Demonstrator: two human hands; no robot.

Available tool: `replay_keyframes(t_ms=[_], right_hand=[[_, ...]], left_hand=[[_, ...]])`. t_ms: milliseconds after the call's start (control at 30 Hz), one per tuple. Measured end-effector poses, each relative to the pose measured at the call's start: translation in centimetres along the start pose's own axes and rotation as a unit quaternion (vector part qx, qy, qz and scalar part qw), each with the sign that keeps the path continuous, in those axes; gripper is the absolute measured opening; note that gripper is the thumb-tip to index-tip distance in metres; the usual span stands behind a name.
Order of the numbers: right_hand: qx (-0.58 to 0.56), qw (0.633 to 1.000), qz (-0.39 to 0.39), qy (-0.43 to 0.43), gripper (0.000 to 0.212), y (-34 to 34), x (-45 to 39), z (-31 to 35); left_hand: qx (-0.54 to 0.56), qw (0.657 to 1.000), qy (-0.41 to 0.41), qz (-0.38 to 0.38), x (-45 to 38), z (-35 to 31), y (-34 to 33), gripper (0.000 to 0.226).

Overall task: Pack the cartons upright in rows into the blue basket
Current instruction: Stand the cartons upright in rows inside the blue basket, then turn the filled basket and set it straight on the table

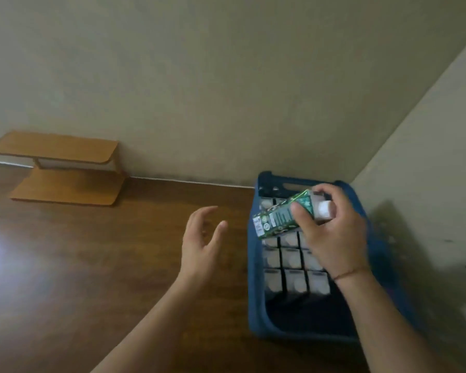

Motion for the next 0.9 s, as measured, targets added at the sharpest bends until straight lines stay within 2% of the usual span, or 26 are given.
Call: replay_keyframes(t_ms=[100, 200, 300, 433, 533, 633, 700, 767, 833, 900], right_hand=[[0.146, 0.987, 0.01, -0.062, 0.039, 4.0, -1.2, -5.3], [0.252, 0.955, 0.1, -0.119, 0.043, 5.3, -0.9, -9.5], [0.297, 0.923, 0.197, -0.146, 0.044, 4.6, 0.2, -12.0], [0.262, 0.901, 0.287, -0.195, 0.048, 2.1, 1.5, -13.7], [0.188, 0.882, 0.365, -0.23, 0.052, 0.4, 2.6, -14.6], [0.092, 0.835, 0.475, -0.264, 0.076, -0.7, 3.5, -15.6], [0.094, 0.831, 0.482, -0.261, 0.078, -1.0, 3.5, -15.9], [0.126, 0.832, 0.479, -0.25, 0.069, -0.9, 3.4, -15.8], [0.161, 0.86, 0.425, -0.233, 0.05, 0.1, 3.4, -15.7], [0.174, 0.911, 0.311, -0.207, 0.031, 2.3, 4.1, -14.9]], left_hand=[[0.01, 0.999, 0.027, 0.043, -1.4, -0.3, -5.1, 0.028], [-0.015, 0.998, 0.035, 0.057, -2.8, -0.2, -8.8, 0.026], [-0.07, 0.996, 0.037, 0.041, -4.2, 0.1, -10.6, 0.03], [-0.118, 0.991, 0.04, 0.042, -5.4, 0.4, -11.1, 0.039], [-0.153, 0.987, 0.021, 0.049, -6.1, 0.5, -11.4, 0.042], [-0.176, 0.982, 0.022, 0.059, -6.4, 0.6, -11.7, 0.043], [-0.216, 0.974, -0.023, 0.058, -6.6, 0.3, -11.8, 0.041], [-0.273, 0.946, -0.154, 0.079, -7.3, -0.4, -12.2, 0.038], [-0.317, 0.905, -0.245, 0.142, -9.0, -1.0, -13.1, 0.034], [-0.356, 0.872, -0.246, 0.229, -11.2, -1.5, -14.6, 0.035]])
Point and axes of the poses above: each hand's wrist, its own x-axis away from the middle knuckle, its own y-axis out of the back of the hand, z = x × y, the point moved 1 cm from there along -x, towards the middle knuckle, and after that the axes turned 15 degrees about x, right-handed, at the moved point
